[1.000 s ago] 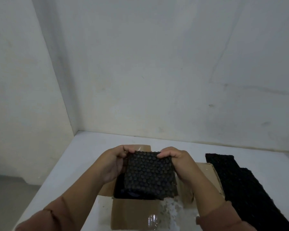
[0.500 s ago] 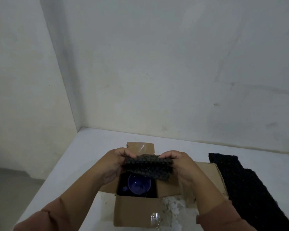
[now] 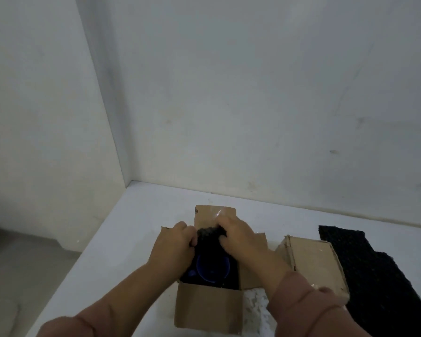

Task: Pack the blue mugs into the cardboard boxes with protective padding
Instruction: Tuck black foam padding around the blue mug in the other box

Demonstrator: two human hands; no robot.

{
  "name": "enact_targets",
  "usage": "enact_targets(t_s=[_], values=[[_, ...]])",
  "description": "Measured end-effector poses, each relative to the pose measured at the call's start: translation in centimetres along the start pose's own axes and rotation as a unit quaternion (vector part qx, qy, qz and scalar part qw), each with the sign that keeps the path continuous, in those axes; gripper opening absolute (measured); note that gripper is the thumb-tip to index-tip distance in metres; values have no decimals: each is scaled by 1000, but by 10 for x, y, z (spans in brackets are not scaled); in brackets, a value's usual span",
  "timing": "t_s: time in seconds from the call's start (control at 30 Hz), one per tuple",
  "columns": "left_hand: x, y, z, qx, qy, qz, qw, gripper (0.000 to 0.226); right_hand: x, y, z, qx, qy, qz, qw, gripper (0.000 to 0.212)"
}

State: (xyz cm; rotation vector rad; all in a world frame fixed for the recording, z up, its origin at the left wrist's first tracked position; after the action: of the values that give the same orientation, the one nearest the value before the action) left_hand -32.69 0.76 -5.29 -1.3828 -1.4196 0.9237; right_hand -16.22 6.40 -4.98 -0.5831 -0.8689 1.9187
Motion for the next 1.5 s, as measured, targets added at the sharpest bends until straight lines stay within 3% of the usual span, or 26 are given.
enact_targets(t_s=[0.1, 0.23, 0.33, 0.5, 0.6, 0.8, 0.9, 1.07, 1.4, 1.5], values=[[-9, 3, -8, 70, 94, -29, 993, 25, 1, 20, -6, -22, -27, -32, 999, 21], [-14, 16, -11, 90, 74, 18, 993, 10, 1, 33, -12, -79, -51, -14, 995, 19], [-9, 29, -6, 107, 63, 51, 991, 29, 0, 38, -15, -122, -98, -3, 988, 18], [-1, 41, -15, 223, 63, 183, 955, 34, 3, 46, -21, -177, -121, 20, 977, 14], [1, 46, -20, 244, 56, 216, 944, 37, 2, 48, -26, -168, -132, 45, 976, 18], [4, 36, -26, 351, 94, 152, 919, 30, 5, 49, -28, -107, -101, 30, 989, 11], [3, 33, -16, 330, 64, 123, 934, 50, 8, 49, -25, -89, -104, 6, 991, 25], [-1, 34, -13, 286, 59, 106, 951, 23, 13, 51, -26, -141, -109, 5, 984, 18], [3, 26, -11, 327, 86, 121, 933, 15, 12, 50, -17, -145, -83, 70, 983, 21], [3, 28, -8, 305, 63, 106, 944, 26, 11, 50, -18, -120, -59, 79, 988, 24]])
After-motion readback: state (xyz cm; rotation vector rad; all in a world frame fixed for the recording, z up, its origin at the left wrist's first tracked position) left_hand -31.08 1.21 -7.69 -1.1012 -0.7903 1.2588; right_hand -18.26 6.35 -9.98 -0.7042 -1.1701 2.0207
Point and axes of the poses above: each hand's wrist, its own x-axis towards the middle knuckle, its own y-axis out of the palm, z = x × y, the point moved 1 cm from there along x, towards the middle knuckle, and after that the axes turned 9 degrees about x, right-handed, at the moved point
